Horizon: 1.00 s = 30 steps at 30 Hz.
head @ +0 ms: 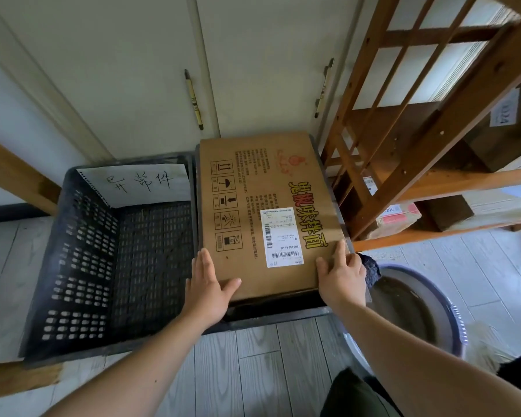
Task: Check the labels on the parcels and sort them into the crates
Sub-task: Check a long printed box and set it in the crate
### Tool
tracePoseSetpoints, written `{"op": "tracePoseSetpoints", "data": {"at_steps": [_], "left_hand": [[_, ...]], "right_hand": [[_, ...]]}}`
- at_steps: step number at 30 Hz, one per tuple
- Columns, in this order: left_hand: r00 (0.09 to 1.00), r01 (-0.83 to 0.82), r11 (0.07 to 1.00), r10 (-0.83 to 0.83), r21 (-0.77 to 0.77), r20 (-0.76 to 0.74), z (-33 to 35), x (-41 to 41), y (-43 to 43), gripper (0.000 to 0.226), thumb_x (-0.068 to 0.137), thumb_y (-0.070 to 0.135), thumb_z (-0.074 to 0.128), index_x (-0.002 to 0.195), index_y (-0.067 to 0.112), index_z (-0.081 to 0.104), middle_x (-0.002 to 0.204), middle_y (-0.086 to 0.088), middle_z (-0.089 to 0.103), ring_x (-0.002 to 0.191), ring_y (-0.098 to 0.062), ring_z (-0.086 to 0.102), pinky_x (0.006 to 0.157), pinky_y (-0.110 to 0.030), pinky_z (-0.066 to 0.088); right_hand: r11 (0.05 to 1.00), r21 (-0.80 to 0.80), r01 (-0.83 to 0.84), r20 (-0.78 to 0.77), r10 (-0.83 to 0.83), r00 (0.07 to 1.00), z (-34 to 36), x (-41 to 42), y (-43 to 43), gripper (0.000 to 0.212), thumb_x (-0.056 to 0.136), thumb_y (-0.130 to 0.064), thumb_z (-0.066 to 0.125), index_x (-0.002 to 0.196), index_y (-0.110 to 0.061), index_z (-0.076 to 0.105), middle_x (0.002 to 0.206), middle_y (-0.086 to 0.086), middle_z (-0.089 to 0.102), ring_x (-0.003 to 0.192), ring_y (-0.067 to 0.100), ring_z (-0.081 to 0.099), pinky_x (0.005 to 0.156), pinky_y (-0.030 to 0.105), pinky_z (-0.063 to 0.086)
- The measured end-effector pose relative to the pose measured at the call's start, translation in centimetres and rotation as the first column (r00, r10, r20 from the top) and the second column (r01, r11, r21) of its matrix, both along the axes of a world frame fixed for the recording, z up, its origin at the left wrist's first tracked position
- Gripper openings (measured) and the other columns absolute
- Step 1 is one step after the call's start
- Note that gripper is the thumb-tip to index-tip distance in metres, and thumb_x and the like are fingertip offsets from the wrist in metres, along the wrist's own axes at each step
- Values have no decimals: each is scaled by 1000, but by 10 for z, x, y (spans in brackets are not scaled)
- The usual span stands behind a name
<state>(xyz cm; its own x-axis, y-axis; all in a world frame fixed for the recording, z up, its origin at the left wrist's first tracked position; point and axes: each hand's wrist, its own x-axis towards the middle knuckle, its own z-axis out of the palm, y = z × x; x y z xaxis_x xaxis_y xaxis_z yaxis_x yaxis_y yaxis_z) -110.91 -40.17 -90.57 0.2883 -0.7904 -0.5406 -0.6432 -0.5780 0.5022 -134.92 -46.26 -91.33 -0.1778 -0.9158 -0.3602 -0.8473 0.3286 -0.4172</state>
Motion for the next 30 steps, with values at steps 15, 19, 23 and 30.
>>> {"op": "tracePoseSetpoints", "data": {"at_steps": [15,19,23,30], "left_hand": [[768,463,857,-515,225,382,-3,5,-48,85,91,75,21,150,33,-23,145,5,-44,141,-21,-38,116,-54,-13],[790,465,846,-529,260,310,33,9,-49,83,91,75,24,151,37,-19,155,3,-35,144,-21,-32,116,-56,-13],[841,411,879,-468,243,271,89,21,-30,83,91,74,26,153,38,-14,159,2,-27,147,-21,-25,118,-55,-9],[888,338,896,-405,288,219,230,41,25,80,94,70,30,155,35,-8,163,1,-19,149,-22,-18,120,-53,-2]], "right_hand": [[874,199,-443,-316,485,815,-4,37,-27,76,92,-72,4,153,-32,-21,161,9,-26,146,29,-29,118,55,-15],[864,268,-427,-241,489,838,31,38,-27,80,94,-72,16,153,-32,-20,161,8,-25,148,30,-25,119,55,-11],[858,290,-424,-183,485,855,87,39,-11,78,95,-71,17,154,-35,-19,162,4,-25,149,28,-22,120,51,-9],[851,320,-417,-140,477,867,226,36,21,76,97,-68,18,156,-31,-11,164,2,-15,152,25,-11,123,48,-1]]}}
